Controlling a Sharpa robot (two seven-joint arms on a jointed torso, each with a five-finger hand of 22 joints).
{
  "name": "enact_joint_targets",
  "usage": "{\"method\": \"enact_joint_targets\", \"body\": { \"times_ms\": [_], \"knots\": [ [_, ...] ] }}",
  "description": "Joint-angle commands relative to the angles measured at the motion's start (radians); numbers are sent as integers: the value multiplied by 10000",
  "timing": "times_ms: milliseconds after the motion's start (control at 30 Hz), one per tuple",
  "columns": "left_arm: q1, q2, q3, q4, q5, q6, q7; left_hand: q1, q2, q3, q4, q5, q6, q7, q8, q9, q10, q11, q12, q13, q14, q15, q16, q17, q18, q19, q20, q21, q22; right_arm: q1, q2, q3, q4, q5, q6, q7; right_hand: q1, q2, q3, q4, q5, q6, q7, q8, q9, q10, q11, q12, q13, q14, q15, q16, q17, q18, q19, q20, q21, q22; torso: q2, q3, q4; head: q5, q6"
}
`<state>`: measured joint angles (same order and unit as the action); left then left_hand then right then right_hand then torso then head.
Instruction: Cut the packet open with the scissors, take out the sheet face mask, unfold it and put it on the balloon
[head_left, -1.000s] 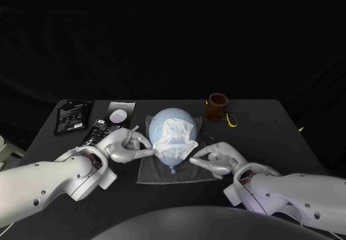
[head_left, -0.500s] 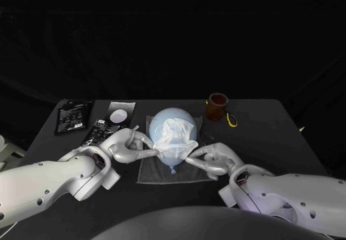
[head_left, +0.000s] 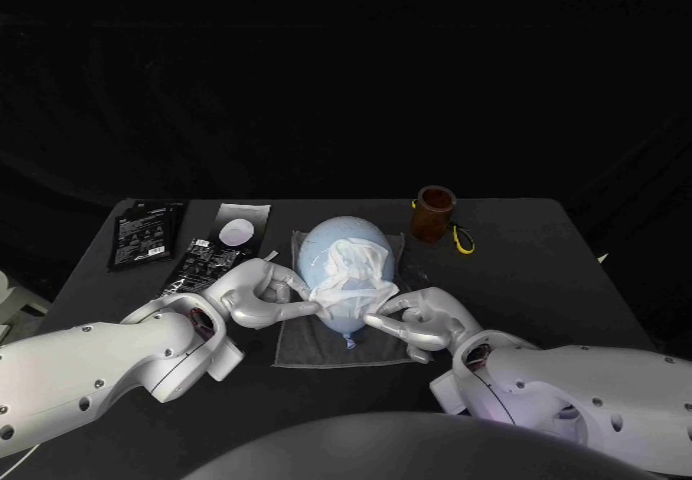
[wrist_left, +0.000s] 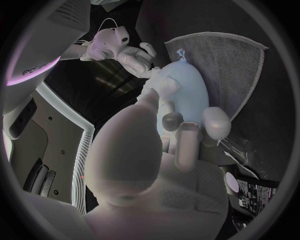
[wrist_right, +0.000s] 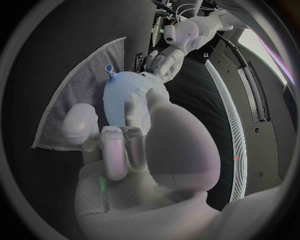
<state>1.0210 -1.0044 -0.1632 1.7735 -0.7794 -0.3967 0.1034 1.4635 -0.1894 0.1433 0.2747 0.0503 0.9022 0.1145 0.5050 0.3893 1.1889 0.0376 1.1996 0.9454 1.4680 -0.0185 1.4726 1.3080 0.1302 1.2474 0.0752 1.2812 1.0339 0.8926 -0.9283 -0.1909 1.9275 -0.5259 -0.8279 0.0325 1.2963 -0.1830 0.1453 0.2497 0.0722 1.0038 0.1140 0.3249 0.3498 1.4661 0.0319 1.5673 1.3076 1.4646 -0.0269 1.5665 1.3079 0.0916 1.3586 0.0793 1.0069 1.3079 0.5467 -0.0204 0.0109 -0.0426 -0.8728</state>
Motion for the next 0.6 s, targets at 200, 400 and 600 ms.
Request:
{"method": "enact_joint_targets", "body": {
  "times_ms": [200,400,600],
  "knots": [
    [-17,66,1,1,40,357,-141,275,136,-33,43,-11,235,-55,-22,-93,201,-55,104,127,391,-118,144,526,-252,249,-45,207,296,-11,147,21,-76,466,-276,326,6,155,-358,157,-202,-82,-18,130,0,1047,45,35,2632,1062,31,43,2629,124,12,43,19,1245,-2,2,1,11,2],
    [-18,79,1,-16,63,289,-212,487,326,69,44,-10,337,-87,-73,-172,255,-89,106,152,417,-150,167,573,-262,282,-78,256,358,-11,190,38,-156,694,-586,396,177,459,-432,219,-168,-1,-61,229,13,1047,7,35,2632,1062,2,43,2629,112,58,24,115,1267,0,1,1,21,2],
    [-18,79,1,-40,203,160,-241,710,574,267,47,-9,484,-142,-113,-255,343,-139,137,228,443,-192,187,625,-277,329,-112,318,452,-11,174,47,-234,860,-779,428,656,1168,-262,202,-233,259,-228,428,48,1047,-136,35,2632,1062,-104,43,2629,81,154,-53,330,1314,-5,0,-10,18,2]
  ]
}}
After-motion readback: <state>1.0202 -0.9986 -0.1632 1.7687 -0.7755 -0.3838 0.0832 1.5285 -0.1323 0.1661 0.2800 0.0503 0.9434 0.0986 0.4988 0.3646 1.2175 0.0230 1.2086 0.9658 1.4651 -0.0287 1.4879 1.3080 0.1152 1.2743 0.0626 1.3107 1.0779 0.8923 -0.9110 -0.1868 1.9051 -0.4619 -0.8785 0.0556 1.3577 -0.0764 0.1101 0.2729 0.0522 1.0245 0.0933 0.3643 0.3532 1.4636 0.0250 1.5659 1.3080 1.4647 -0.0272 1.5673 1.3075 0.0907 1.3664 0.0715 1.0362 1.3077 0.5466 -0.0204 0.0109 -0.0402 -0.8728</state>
